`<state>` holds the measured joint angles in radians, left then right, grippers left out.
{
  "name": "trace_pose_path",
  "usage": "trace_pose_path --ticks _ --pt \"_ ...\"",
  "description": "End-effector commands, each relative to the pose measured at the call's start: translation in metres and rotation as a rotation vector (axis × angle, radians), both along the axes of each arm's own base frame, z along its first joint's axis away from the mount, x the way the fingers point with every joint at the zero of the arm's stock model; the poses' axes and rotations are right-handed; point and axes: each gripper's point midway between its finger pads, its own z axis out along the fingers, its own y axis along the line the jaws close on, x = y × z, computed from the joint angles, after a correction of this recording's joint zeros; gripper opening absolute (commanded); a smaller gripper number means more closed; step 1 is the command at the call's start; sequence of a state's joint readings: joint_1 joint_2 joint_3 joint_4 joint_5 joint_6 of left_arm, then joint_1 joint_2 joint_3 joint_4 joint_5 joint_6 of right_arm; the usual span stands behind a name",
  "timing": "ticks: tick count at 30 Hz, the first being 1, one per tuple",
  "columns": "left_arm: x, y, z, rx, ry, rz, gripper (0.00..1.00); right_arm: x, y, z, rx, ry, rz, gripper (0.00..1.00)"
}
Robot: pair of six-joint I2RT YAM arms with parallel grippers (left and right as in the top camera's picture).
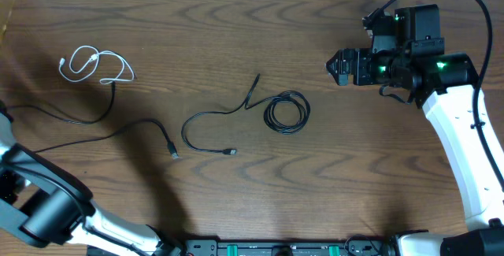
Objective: Untangle cables
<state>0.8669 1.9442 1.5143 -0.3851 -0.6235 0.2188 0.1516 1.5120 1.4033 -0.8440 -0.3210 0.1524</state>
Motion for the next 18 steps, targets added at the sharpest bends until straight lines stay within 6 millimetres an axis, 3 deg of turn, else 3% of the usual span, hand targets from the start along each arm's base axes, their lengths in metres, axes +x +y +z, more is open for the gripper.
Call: trace_pose_path --ticks 1,4,7,13,15,18 --pt "-0.005 -0.02 0.012 -0.073 0.021 -0.048 0.89 0.0 0.003 -0.002 0.002 0.008 0.0 0.99" --pt "0.015 -0.051 -0.031 -0.339 -0.123 -0.177 0.89 -0.001 0.003 -0.003 -0.003 0.009 0.007 0.99" --pt "0.034 -0.076 -0.051 -0.538 -0.32 -0.237 0.89 -0.003 0.002 -0.004 -0.019 0.009 0.029 0.99" --pt "0.025 -0.078 -0.053 -0.603 -0.399 -0.196 0.88 -0.008 0.001 -0.008 -0.027 0.033 0.036 0.99" --pt "0.027 -0.078 -0.047 -0.59 -0.408 -0.206 0.82 -0.008 0.001 -0.007 -0.026 0.029 0.036 0.99" --pt "0.044 -0.086 -0.035 -0.598 -0.458 -0.274 0.65 -0.006 0.002 -0.007 -0.025 0.022 0.036 0.99"
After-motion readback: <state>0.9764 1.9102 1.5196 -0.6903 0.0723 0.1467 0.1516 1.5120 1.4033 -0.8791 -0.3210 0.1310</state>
